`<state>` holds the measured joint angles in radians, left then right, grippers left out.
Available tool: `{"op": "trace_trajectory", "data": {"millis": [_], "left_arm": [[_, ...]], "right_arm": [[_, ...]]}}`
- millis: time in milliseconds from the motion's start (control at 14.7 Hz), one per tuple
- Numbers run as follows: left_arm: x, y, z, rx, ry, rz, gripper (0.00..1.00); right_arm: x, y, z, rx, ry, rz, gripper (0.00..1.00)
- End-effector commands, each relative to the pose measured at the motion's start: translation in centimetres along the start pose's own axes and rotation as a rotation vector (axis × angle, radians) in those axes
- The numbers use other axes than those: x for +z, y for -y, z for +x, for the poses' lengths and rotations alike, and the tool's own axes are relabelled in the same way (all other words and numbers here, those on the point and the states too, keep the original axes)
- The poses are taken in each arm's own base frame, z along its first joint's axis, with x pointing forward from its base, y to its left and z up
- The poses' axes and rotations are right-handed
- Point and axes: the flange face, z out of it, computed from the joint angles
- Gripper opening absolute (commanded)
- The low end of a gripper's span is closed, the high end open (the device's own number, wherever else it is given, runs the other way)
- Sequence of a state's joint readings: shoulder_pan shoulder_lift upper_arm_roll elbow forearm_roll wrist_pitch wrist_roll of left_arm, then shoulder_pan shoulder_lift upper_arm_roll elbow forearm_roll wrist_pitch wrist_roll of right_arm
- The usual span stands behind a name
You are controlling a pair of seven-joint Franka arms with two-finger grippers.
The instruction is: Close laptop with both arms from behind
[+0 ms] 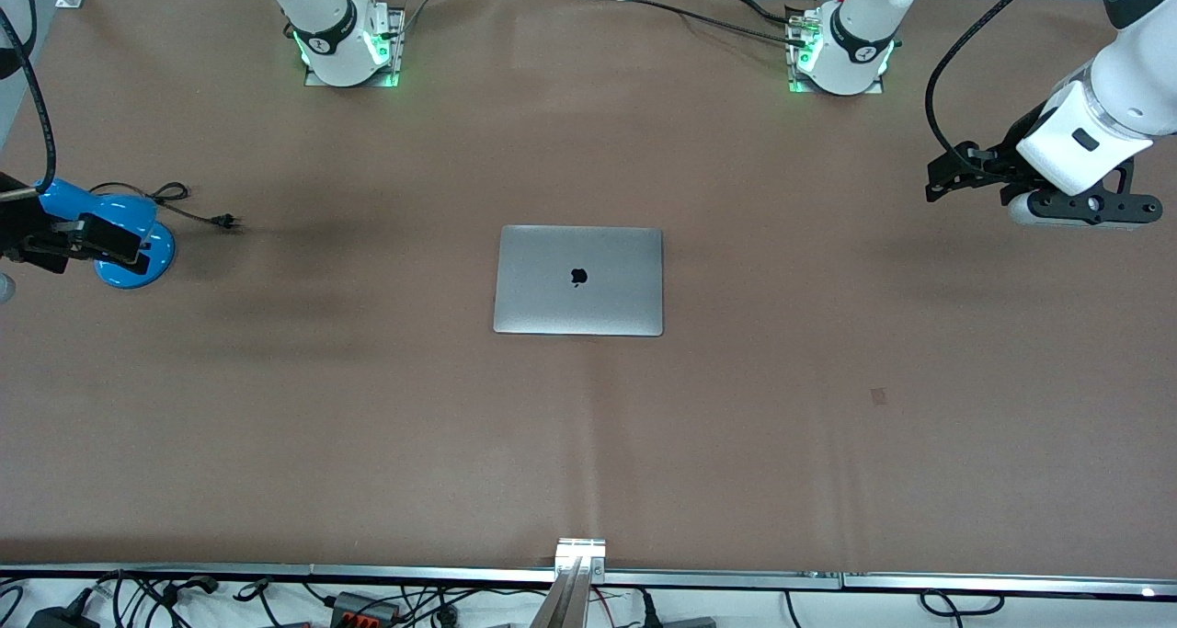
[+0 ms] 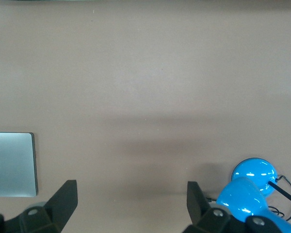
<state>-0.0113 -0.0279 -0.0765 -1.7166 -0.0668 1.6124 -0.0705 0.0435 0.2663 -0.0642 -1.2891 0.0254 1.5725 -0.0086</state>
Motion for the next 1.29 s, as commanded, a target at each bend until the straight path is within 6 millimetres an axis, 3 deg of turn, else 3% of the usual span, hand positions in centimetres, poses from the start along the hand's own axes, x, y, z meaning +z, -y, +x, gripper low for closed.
{"op": "trace_trajectory", "data": {"millis": [0,272,475,1222], "left_arm": [[-0.2,0.0,0.1,0.024,0.004,0.019,1.00],[-0.2,-0.1,0.0,0.040,0.003,0.069,1.00],[-0.2,-0.1,0.0,0.042,0.002,0.084,1.00],[-0.1,0.0,0.0,0.037,0.011,0.081,1.00]], "right_arm": [[0.7,-0.4,-1.7,-0.029,0.018,-0.017,1.00],[2.0,-0.7,-7.1,-0.020,0.015,-0.016,1.00],[1.1,-0.8,-9.1,-0.028,0.058,-0.013,1.00],[-0.7,-0.9,-8.1,-0.008,-0.021,-0.009,1.00]]}}
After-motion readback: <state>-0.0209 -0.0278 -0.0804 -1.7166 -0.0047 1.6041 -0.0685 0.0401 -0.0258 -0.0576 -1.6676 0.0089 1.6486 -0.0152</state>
